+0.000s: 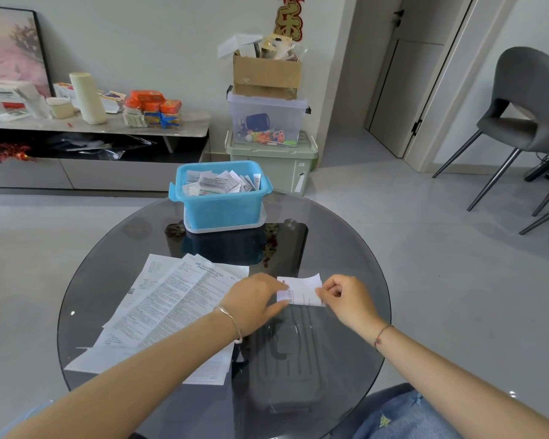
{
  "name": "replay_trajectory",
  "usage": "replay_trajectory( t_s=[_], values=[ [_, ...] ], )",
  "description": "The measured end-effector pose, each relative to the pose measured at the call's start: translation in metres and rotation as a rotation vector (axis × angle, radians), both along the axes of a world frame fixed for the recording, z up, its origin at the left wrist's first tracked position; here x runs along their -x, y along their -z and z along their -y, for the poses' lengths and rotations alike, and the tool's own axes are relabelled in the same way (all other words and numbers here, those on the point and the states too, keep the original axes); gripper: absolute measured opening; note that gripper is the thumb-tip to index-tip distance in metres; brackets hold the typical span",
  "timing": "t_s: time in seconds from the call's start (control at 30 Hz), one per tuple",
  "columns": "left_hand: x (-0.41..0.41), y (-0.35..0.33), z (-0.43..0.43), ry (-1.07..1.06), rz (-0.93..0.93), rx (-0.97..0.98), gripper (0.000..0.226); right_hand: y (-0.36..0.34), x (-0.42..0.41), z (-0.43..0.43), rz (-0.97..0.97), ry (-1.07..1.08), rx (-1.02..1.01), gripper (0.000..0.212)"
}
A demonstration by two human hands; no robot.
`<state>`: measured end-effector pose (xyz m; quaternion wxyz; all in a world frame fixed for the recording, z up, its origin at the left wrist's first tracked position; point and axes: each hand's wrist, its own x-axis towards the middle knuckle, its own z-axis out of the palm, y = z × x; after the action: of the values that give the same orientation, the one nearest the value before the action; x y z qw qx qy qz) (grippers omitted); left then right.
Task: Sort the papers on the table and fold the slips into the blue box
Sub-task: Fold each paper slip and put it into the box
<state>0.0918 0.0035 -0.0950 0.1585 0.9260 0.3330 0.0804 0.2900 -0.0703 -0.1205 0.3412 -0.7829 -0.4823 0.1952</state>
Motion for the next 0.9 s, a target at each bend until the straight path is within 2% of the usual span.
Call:
replay_trajectory(
  t_s=[0.07, 0.17, 0.5, 0.57, 0.63, 0.7, 0.8, 0.9],
  values=[
    [0.006, -0.001, 0.002, 0.13, -0.103, 0.006, 0.043, 0.0, 0.001, 0.0, 0.0, 0.0, 0.01, 0.029],
    [0.012, 0.002, 0.003, 0.208, -0.2, -0.008, 0.051, -0.002, 0.003, 0.0, 0.015, 0.005, 0.016, 0.03],
    [0.007, -0.001, 0.01, 0.266, -0.269, -0.146, 0.057, 0.003, 0.004, 0.002, 0.037, -0.025, -0.018, 0.024],
    [0.007, 0.0, 0.009, 0.27, -0.276, -0.153, 0.058, 0.004, 0.004, 0.005, 0.197, -0.08, -0.055, 0.018],
    [0.008, 0.001, 0.008, 0.277, -0.27, -0.158, 0.057, 0.002, 0.001, 0.01, 0.459, -0.154, -0.194, 0.004],
    [0.008, 0.003, 0.008, 0.279, -0.266, -0.175, 0.057, 0.0, 0.001, 0.015, 0.656, -0.302, -0.321, 0.019],
    [0.005, 0.005, 0.008, 0.282, -0.259, -0.224, 0.058, 0.001, 0.009, 0.024, 0.779, -0.503, -0.32, 0.029],
    [0.002, 0.007, 0.008, 0.28, -0.247, -0.251, 0.059, 0.008, 0.016, 0.028, 0.87, -0.558, -0.293, 0.032]
  ],
)
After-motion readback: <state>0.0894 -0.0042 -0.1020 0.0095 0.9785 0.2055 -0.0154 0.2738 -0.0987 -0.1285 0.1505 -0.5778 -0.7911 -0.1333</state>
